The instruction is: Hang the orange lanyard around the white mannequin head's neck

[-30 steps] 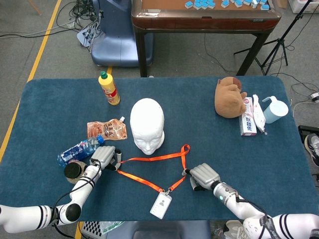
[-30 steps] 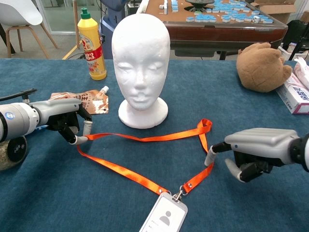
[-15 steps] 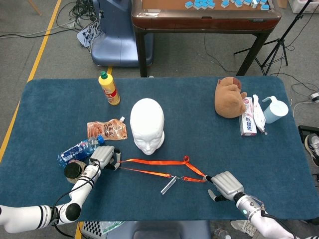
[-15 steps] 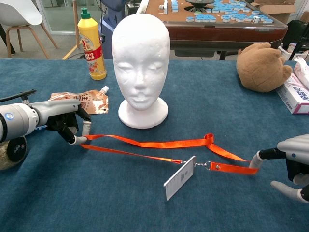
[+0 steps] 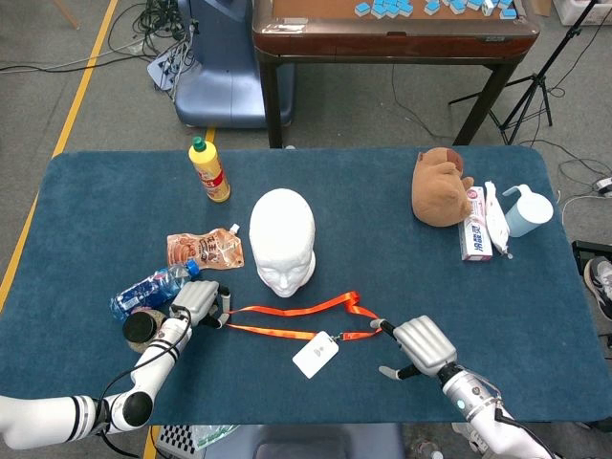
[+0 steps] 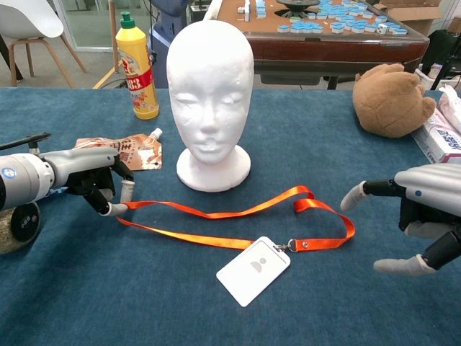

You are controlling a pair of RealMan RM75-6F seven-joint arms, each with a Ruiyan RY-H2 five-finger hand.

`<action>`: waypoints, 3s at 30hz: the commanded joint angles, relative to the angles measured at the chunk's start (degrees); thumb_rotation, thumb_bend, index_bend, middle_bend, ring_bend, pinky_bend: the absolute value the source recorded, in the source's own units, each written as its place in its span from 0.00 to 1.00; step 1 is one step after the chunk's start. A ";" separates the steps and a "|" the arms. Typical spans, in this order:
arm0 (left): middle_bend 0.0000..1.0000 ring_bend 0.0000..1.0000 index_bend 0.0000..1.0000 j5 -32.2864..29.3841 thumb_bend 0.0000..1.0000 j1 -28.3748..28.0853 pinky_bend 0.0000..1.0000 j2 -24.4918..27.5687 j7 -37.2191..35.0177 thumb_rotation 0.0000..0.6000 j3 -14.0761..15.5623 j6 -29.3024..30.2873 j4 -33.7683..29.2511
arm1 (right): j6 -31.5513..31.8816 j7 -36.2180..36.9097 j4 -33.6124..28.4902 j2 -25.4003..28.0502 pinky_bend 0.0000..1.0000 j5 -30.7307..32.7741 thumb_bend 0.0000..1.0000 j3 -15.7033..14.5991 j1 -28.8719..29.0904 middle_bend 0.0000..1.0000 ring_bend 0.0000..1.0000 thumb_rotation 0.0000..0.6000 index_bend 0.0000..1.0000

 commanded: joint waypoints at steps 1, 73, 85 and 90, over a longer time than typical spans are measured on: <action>0.99 0.95 0.59 0.14 0.35 0.12 0.90 0.22 -0.16 1.00 0.02 -0.02 -0.14 | -0.15 1.47 0.04 0.03 1.00 -0.97 0.24 0.71 0.03 0.99 1.00 0.76 0.28; 0.99 0.95 0.59 1.43 0.35 1.03 0.90 0.95 -0.62 1.00 0.31 0.75 -2.14 | -1.67 -16.96 29.59 -28.85 1.00 17.60 0.34 15.92 13.58 1.00 1.00 1.00 0.55; 0.99 0.95 0.59 1.50 0.35 1.05 0.90 0.89 -0.52 1.00 0.41 0.73 -2.26 | -1.33 -17.28 29.95 -29.25 1.00 16.88 0.36 15.36 13.45 1.00 1.00 1.00 0.62; 0.99 0.95 0.59 2.24 0.35 1.51 0.90 1.60 -1.17 1.00 0.33 1.10 -3.04 | -0.88 -16.90 28.76 -28.57 1.00 16.65 0.39 15.38 13.06 1.00 1.00 1.00 0.66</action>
